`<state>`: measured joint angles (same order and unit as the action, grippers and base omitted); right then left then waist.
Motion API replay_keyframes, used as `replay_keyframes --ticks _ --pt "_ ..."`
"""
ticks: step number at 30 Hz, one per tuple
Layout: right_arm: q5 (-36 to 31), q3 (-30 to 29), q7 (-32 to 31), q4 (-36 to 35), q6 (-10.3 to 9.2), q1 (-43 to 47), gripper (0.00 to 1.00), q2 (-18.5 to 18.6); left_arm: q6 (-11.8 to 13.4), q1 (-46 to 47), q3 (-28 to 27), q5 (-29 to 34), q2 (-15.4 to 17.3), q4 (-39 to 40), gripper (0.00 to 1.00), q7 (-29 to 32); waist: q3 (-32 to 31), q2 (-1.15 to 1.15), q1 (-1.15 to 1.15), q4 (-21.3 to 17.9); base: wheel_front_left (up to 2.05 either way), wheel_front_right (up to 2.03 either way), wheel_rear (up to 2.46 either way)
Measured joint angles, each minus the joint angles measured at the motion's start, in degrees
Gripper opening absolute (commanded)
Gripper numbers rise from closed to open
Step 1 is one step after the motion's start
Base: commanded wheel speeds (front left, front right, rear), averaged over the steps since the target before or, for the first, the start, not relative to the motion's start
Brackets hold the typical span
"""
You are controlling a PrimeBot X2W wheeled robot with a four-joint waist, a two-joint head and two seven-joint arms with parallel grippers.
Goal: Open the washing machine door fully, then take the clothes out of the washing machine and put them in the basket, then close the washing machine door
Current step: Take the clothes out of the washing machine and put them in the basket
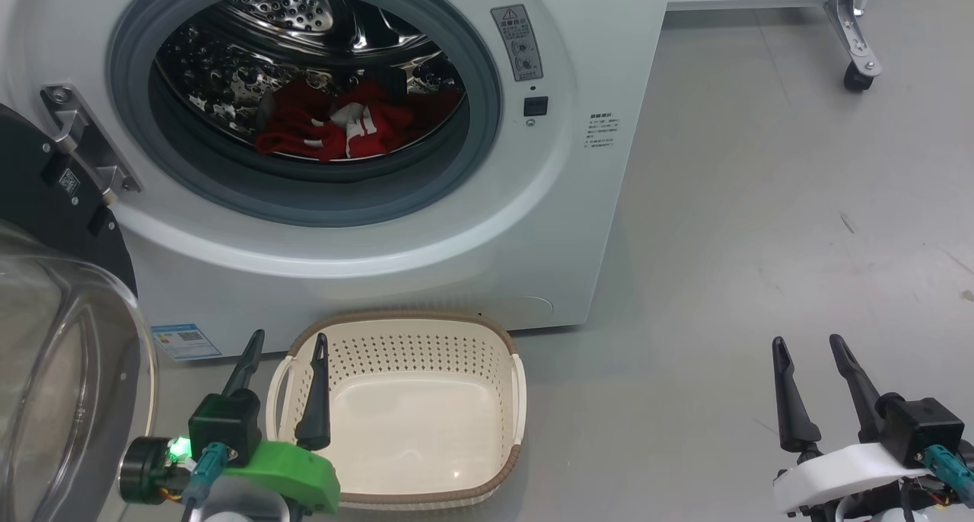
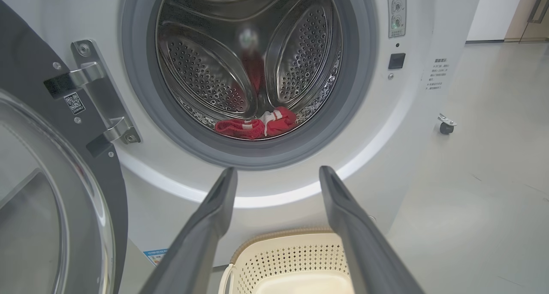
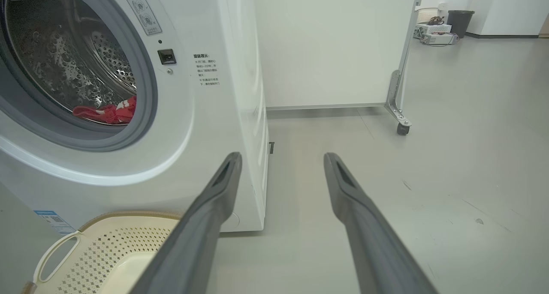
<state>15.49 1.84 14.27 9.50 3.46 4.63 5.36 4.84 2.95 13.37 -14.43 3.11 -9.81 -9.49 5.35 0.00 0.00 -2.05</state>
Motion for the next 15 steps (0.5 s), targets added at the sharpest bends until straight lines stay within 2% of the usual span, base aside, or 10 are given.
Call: replay_keyframes --ticks 15 --pt "0.00 0.01 0.00 0.03 0.01 0.00 1.00 -0.05 0.01 -0.01 0.15 -0.08 -0.01 -0.19 1.00 0.10 0.23 0.00 0.00 0.14 0.10 -0.10 0.00"
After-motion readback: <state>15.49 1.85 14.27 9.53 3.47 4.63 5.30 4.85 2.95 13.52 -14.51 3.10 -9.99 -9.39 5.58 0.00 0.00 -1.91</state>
